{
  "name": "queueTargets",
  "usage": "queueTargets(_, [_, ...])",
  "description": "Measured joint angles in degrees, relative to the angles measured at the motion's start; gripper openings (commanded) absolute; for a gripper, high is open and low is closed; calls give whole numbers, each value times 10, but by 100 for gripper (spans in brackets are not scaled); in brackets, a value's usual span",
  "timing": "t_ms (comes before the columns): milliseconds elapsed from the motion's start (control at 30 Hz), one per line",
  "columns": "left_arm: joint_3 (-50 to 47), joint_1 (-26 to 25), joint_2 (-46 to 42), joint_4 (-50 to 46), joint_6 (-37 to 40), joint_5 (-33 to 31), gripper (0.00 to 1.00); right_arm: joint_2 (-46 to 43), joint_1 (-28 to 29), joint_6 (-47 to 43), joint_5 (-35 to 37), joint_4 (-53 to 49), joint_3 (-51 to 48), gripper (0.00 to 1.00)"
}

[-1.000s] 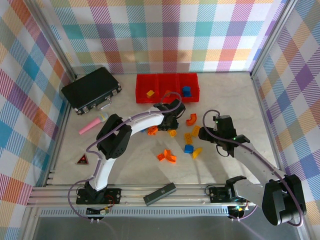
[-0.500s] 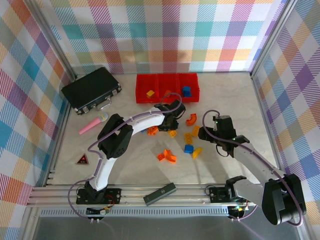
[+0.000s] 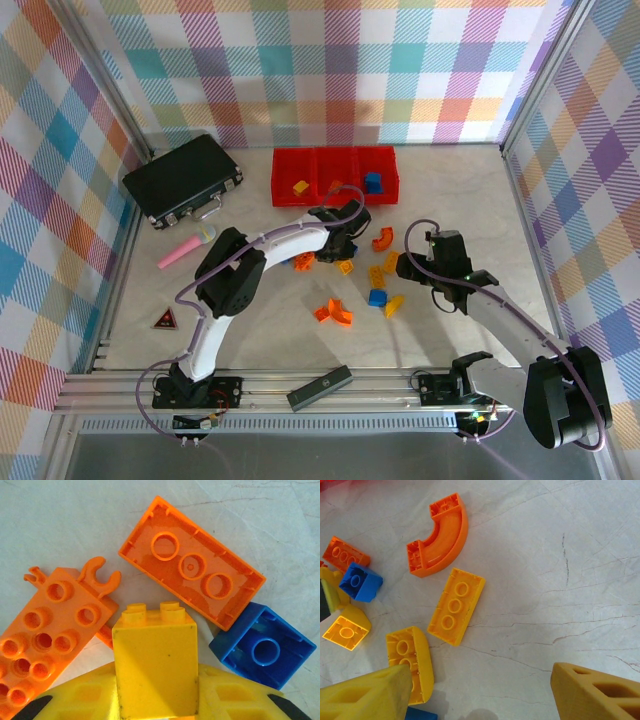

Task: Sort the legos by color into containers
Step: Pick up the lego from the center of the table, then place the lego in the container.

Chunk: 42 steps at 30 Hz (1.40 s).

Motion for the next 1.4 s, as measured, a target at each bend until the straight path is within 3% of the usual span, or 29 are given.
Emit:
queueTargets(267, [26, 10, -74, -29, 58, -41, 34, 0, 0, 0, 0, 3, 0, 73])
queueTargets(533, [138, 102, -83, -48, 124, -47, 36, -1, 0, 0, 0, 11, -6, 73])
queueTargets(833, [236, 179, 3, -30, 174, -48, 36, -1, 0, 0, 5, 12, -11, 72])
queueTargets(1133, [299, 204, 125, -11, 198, -52, 36, -1, 0, 0, 7, 12, -11, 72])
queueTargets(1400, [346, 219, 180, -1, 202, -50, 38, 2, 6, 0, 10, 13, -11, 72])
